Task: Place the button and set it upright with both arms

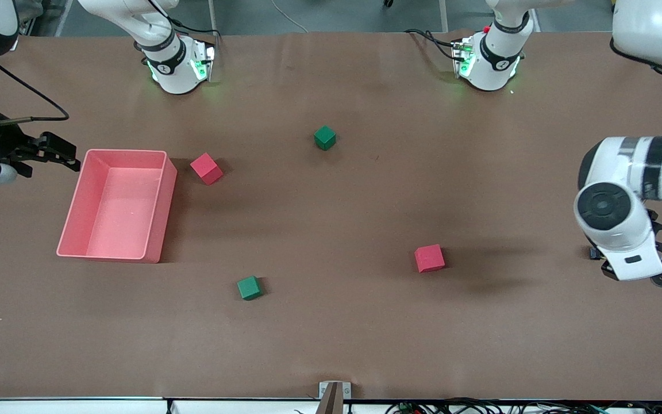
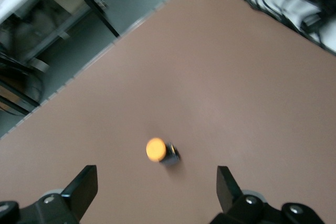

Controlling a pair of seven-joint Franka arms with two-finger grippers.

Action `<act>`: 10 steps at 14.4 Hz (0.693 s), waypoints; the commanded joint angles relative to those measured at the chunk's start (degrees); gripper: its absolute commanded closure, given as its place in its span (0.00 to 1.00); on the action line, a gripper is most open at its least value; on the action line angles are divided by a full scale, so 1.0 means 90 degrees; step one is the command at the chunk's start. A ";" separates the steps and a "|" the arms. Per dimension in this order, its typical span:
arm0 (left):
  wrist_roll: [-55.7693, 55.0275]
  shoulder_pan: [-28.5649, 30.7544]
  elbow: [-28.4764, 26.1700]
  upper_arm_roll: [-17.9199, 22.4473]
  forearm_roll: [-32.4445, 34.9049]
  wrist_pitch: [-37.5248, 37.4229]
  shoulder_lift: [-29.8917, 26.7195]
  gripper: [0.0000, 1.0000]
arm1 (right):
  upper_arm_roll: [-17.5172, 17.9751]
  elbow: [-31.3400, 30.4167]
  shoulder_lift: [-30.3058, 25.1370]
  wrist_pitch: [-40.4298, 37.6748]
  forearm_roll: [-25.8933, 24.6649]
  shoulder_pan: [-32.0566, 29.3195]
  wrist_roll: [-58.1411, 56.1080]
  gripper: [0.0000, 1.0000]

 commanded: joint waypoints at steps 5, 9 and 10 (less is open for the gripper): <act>0.2724 0.0067 0.0045 -0.0030 -0.2331 -0.0677 -0.0753 0.00 | -0.0001 0.0064 0.0001 0.0148 0.0013 -0.0049 0.0096 0.00; 0.3556 0.0135 0.0210 0.0019 -0.3425 -0.1291 -0.1066 0.00 | -0.0021 0.0172 0.0011 0.0206 0.0013 -0.0117 0.0096 0.00; 0.3858 0.0223 0.0356 0.0019 -0.3708 -0.1526 -0.1076 0.00 | -0.0021 0.0201 0.0021 0.0206 0.0013 -0.0176 0.0086 0.00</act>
